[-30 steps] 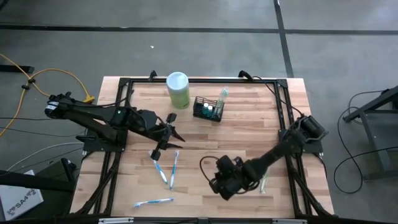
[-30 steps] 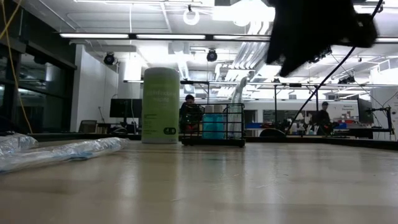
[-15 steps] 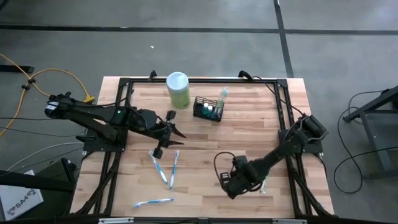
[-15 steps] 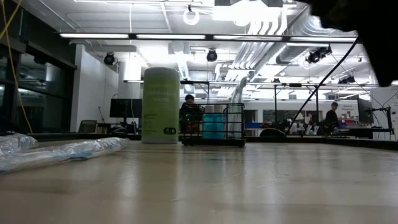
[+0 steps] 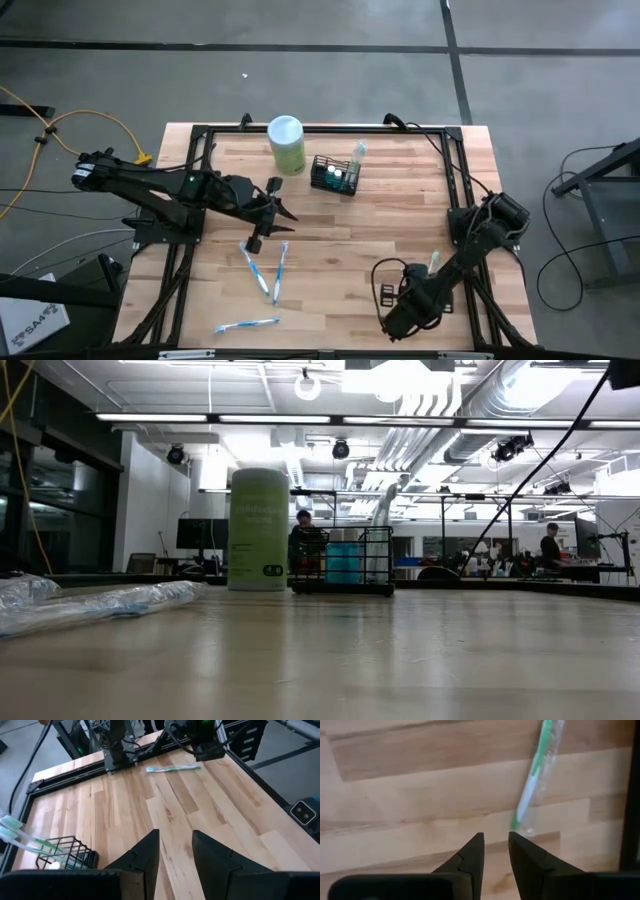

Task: Pick & Place toothbrushing station
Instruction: Put the green toothbrush into the mesh organizer

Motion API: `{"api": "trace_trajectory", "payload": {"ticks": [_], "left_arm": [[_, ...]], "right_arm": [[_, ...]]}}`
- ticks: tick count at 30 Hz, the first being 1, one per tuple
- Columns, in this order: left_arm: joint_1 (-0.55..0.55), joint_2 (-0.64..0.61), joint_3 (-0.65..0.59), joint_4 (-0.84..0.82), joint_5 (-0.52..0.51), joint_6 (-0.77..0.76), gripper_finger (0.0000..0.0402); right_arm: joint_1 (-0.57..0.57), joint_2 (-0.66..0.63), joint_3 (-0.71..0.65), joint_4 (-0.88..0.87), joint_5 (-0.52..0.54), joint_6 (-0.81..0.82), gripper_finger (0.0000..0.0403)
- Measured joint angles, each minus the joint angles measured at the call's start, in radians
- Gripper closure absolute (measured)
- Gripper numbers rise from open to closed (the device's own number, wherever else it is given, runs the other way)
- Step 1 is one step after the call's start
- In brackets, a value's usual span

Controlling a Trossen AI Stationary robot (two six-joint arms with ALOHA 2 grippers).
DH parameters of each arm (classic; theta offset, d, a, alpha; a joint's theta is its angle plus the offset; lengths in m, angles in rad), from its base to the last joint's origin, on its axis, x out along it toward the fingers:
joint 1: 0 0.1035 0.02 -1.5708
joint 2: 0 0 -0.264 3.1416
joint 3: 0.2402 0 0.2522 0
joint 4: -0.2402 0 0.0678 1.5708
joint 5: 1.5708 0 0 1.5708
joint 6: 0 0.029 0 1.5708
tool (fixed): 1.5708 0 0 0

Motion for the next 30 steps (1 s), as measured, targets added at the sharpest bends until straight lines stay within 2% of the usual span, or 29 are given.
{"api": "trace_trajectory", "payload": {"ticks": [8,18,23,26,30], "left_arm": [[-0.025,0.000,0.000,-0.003,0.001,-0.013,0.0291],[-0.033,0.000,0.000,-0.012,0.001,-0.013,0.0291],[-0.033,0.001,0.000,-0.043,0.001,-0.004,0.0291],[-0.033,0.001,0.000,-0.060,0.001,-0.002,0.0291],[-0.033,0.001,0.000,-0.067,0.001,-0.002,0.0291]], "right_arm": [[-0.020,0.015,-0.087,0.028,-0.017,-0.001,0.0322],[-0.134,0.016,-0.147,0.000,-0.047,-0.007,0.0312],[-0.111,0.012,-0.147,-0.107,-0.066,0.017,0.0303],[-0.093,0.000,-0.147,-0.125,-0.107,0.046,0.0312],[-0.068,0.000,-0.147,-0.105,-0.112,0.067,0.0328]]}}
